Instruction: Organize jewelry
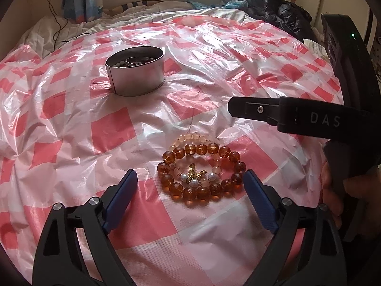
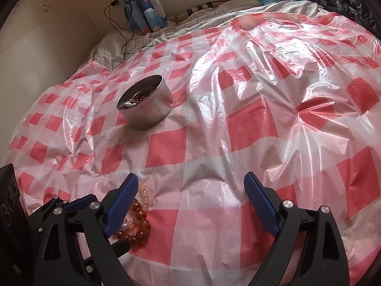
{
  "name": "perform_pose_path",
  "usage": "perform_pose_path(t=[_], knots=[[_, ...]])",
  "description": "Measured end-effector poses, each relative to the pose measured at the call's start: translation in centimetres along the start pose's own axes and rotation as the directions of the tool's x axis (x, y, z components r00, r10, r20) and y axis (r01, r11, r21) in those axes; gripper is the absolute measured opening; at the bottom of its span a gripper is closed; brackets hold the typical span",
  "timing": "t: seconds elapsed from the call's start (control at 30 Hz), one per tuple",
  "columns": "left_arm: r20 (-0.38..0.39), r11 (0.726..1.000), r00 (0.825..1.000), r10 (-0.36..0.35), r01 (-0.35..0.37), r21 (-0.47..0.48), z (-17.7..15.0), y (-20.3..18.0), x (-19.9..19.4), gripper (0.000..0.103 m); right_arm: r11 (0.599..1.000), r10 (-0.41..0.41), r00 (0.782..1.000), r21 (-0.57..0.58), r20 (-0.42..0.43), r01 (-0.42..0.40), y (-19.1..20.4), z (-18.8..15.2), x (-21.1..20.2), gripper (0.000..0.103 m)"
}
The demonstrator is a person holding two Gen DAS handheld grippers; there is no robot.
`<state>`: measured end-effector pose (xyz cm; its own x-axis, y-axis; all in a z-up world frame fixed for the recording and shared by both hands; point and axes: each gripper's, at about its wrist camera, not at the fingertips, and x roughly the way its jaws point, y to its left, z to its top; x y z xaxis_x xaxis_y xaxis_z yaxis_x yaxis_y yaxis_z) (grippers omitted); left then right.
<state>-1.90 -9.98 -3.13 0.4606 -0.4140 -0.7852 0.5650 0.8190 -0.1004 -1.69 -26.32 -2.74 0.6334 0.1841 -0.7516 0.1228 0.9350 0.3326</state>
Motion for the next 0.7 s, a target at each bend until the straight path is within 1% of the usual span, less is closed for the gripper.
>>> perform_pose_path(t=[0.27,0.43,0.7], knots=[[0.002,1.0,1.0,0.002,-0.002,0.007,0.02,-0.24,-0.07,0.088,1.0,-0.01,1.0,-0.004,-0.002,0.01,-0.09,-0.08,0.27,0.087],[0.002,1.0,1.0,0.003,-0.003,0.009,0.03,-0.37,-0.2,0.088,1.0,-0.021,1.0,-0.015,-0.004,0.021,0.18,-0.11,0.5,0.089],[0.001,1.0,1.0,0.0,0.0,0.012,0.07,-0.56,-0.16,0.088,1.0,-0.019,1.0,-0.011,-0.005,0.019,0.21,-0.14,0.52,0.089]])
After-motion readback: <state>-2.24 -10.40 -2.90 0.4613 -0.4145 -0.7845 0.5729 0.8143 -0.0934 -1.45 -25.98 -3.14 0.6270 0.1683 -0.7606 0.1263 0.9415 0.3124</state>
